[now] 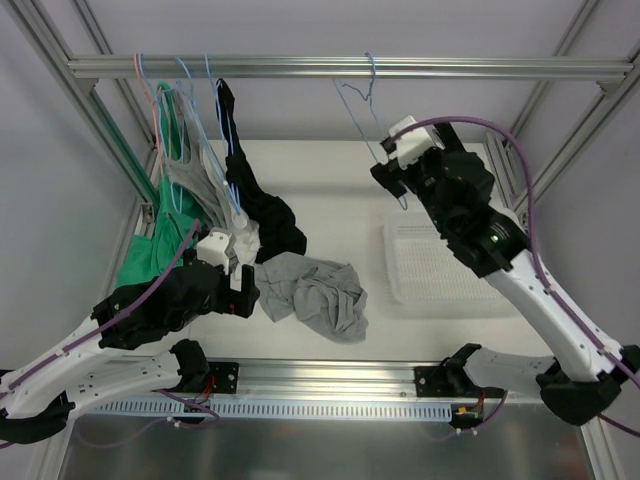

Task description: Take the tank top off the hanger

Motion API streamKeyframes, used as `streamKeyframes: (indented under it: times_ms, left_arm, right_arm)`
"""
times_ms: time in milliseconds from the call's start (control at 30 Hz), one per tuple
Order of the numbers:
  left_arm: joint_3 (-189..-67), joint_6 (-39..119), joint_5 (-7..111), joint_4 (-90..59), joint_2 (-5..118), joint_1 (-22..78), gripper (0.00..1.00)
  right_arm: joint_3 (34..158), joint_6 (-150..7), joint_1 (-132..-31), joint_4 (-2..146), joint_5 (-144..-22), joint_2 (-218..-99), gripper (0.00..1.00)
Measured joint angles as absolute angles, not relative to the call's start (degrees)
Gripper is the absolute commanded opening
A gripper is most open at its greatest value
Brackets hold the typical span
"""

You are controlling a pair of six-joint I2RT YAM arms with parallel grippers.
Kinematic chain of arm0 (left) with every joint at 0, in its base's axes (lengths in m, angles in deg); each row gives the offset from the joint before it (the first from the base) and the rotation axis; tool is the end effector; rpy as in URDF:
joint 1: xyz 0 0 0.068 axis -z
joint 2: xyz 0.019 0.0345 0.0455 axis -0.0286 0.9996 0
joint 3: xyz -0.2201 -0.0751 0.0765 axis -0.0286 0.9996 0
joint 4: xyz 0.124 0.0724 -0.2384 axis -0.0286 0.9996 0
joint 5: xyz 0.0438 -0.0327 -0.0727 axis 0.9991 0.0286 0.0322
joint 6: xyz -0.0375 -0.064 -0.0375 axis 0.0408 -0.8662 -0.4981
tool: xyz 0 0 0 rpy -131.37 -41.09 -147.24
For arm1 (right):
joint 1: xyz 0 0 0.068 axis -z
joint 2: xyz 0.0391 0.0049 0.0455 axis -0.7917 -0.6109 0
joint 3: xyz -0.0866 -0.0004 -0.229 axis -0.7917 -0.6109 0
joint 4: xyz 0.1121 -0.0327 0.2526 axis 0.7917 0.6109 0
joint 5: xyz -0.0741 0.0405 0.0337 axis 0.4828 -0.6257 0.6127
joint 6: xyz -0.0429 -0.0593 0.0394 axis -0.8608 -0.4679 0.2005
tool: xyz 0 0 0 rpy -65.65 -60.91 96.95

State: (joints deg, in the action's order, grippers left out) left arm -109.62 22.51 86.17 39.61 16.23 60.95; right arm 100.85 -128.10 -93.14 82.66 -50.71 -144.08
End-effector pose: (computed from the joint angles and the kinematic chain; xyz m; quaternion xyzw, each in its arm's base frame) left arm 0.1160 -0.1329 0.3103 0.1245 0.8591 -0.1732 0.4652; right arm 0.2544 0.1797 0.4538 -0.3759 0.5862 -0.2035 0.6882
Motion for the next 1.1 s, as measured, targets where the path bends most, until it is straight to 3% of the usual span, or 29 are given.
streamKeyframes:
  times_ms: [233, 500, 1000, 1033, 1100]
  left_arm:
    - [-111.3, 20.2, 85.4, 39.1, 21.1, 60.9, 0.99]
    - [-118.3, 18.2, 80.5, 27.8, 49.5, 61.7, 0.99]
    - [-119.8, 16.3, 75.1, 11.6, 83.0, 61.7, 0.99]
    - [-119.8, 15.7, 75.6, 10.9, 83.4, 62.0, 0.95]
    - [-119.1, 14.3, 76.4, 10.0, 82.9, 62.5, 0.68]
  right_arm:
    - [99.2, -113.0, -93.1, 94.0, -55.3, -127.6, 1.00]
    - [97.0, -93.6, -93.1, 109.3, -56.7, -115.9, 0.99]
    - [92.7, -88.3, -93.1, 120.2, -62.9, -105.1, 0.99]
    - [92.7, -88.3, -93.1, 120.4, -63.4, -104.7, 0.99]
    - [92.7, -88.3, -93.1, 120.7, -64.3, -103.9, 0.99]
